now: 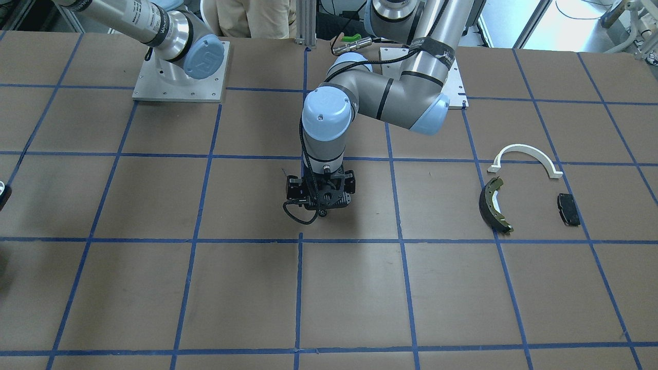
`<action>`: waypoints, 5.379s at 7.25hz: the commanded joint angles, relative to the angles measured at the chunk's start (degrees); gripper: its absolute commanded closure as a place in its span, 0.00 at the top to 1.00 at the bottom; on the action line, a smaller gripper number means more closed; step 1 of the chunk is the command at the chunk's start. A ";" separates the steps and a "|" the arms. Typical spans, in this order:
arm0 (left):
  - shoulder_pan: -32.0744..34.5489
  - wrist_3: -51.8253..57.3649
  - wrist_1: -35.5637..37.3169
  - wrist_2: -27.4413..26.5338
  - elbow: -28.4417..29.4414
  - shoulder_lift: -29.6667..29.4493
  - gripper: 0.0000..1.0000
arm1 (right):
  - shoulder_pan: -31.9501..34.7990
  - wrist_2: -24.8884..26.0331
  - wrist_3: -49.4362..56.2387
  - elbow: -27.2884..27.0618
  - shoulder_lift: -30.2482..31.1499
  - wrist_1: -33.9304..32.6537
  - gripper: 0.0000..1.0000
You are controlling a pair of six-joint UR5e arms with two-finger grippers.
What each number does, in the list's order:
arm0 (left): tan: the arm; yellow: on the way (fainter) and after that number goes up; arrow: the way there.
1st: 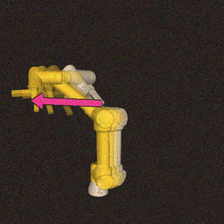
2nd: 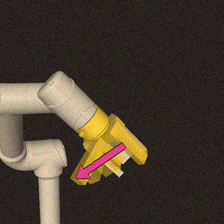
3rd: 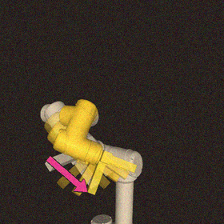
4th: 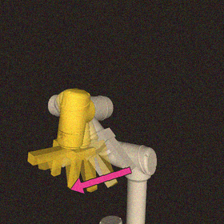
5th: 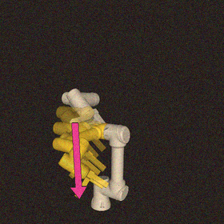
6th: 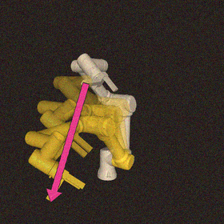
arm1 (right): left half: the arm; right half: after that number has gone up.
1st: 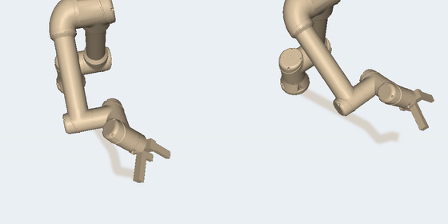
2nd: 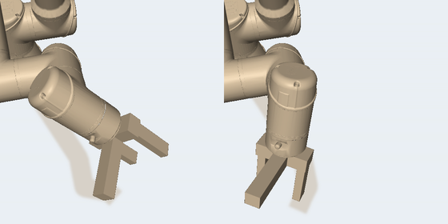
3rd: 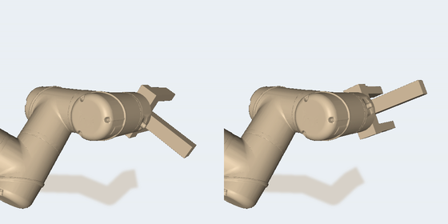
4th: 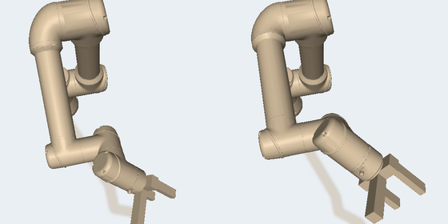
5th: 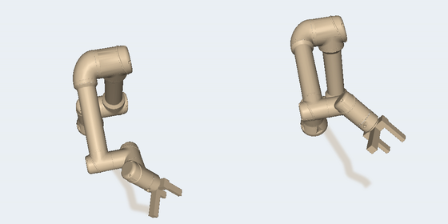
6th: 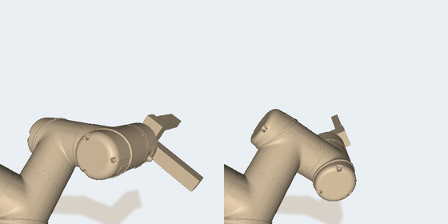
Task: Place bearing gear from tray to pile
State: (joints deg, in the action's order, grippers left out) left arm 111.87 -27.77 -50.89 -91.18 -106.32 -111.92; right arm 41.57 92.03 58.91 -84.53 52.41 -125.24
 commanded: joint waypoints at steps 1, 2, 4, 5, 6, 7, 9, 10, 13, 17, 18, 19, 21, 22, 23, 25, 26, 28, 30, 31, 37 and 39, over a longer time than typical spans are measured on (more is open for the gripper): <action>0.01 1.40 0.88 -1.64 -0.20 -1.97 1.00 | -0.18 0.17 0.24 -0.20 -0.38 -0.18 0.92; 0.01 1.23 1.05 -1.64 -0.55 -2.68 1.00 | -0.18 0.08 0.06 -0.46 -0.64 -0.09 0.87; 0.01 0.79 0.88 -1.29 -0.21 -3.82 1.00 | -0.18 0.00 -0.37 -0.46 -0.99 -0.18 0.83; 0.01 1.40 0.88 -1.37 0.06 -4.35 0.96 | -0.18 0.00 -0.12 -0.46 -1.16 -0.18 0.76; 0.01 1.31 0.88 -1.28 0.06 -4.70 0.93 | -0.18 0.00 -0.37 -0.46 -1.43 -0.18 0.52; 0.01 1.31 1.05 -1.37 0.15 -4.62 0.92 | -0.18 0.08 0.06 0.06 -1.52 -0.35 0.29; 0.01 1.23 1.67 -1.20 -0.12 -4.88 0.83 | -0.18 0.00 0.24 0.15 -1.43 -0.27 0.00; -0.08 1.23 1.67 -1.11 0.14 -4.88 0.75 | -0.18 0.00 -0.37 -0.19 -1.26 -0.18 0.00; -0.17 2.45 1.67 -1.11 0.06 -4.97 0.00 | 4.53 -0.27 -8.09 -0.89 3.04 3.32 0.00; -4.19 9.70 -6.61 -1.55 4.33 1.15 0.00 | 19.46 -2.10 -24.92 -9.93 7.17 3.07 0.00; -7.17 13.67 -18.17 -1.98 9.50 3.97 0.00 | 25.16 -3.07 -31.08 -12.13 9.71 3.59 0.00; -12.16 22.84 -29.85 -4.34 12.07 6.43 0.00 | 32.53 -3.25 -41.58 -16.68 13.47 2.82 0.00; -25.68 41.48 -37.86 -9.79 11.84 11.79 0.00 | 47.90 -4.75 -63.55 -20.76 14.48 -6.37 0.00; -31.05 49.14 -38.14 -11.90 10.53 13.38 0.00 | 55.99 -4.66 -74.45 -20.33 14.04 -7.29 0.00; -36.93 56.26 -35.71 -15.14 8.69 13.83 0.00 | 61.73 -5.36 -82.13 -19.63 13.52 -8.08 0.00; -45.15 58.96 -12.19 -14.82 -3.56 10.86 0.00 | 72.54 -10.98 -95.43 -18.92 11.77 -10.62 0.00; -46.30 60.88 -1.86 -14.12 -9.20 9.98 0.00 | 76.25 -11.16 -97.91 -18.83 8.62 -15.86 0.00; -53.82 63.87 3.95 -7.72 -12.16 7.35 0.00 | 79.19 -10.90 -96.90 -18.31 7.01 -19.42 0.39; -54.48 64.24 4.13 -7.70 -12.33 6.63 0.77 | 72.56 -7.93 -88.15 -12.63 9.71 -9.85 0.96; -54.39 64.77 4.13 -7.70 -12.25 6.81 1.00 | 66.50 -7.83 -77.91 -9.02 13.47 -0.02 1.00; -19.77 21.37 -9.15 -5.78 -2.50 9.89 1.00 | 52.79 -2.55 -60.14 7.55 33.71 40.96 1.00; -10.74 7.15 -8.27 -0.01 -1.78 5.34 1.00 | 52.91 -2.29 -58.49 4.91 33.90 41.22 1.00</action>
State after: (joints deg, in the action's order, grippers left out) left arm 95.22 -11.96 -59.68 -95.02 -108.47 -103.72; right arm 94.33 89.42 -0.58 -78.23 85.57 -84.17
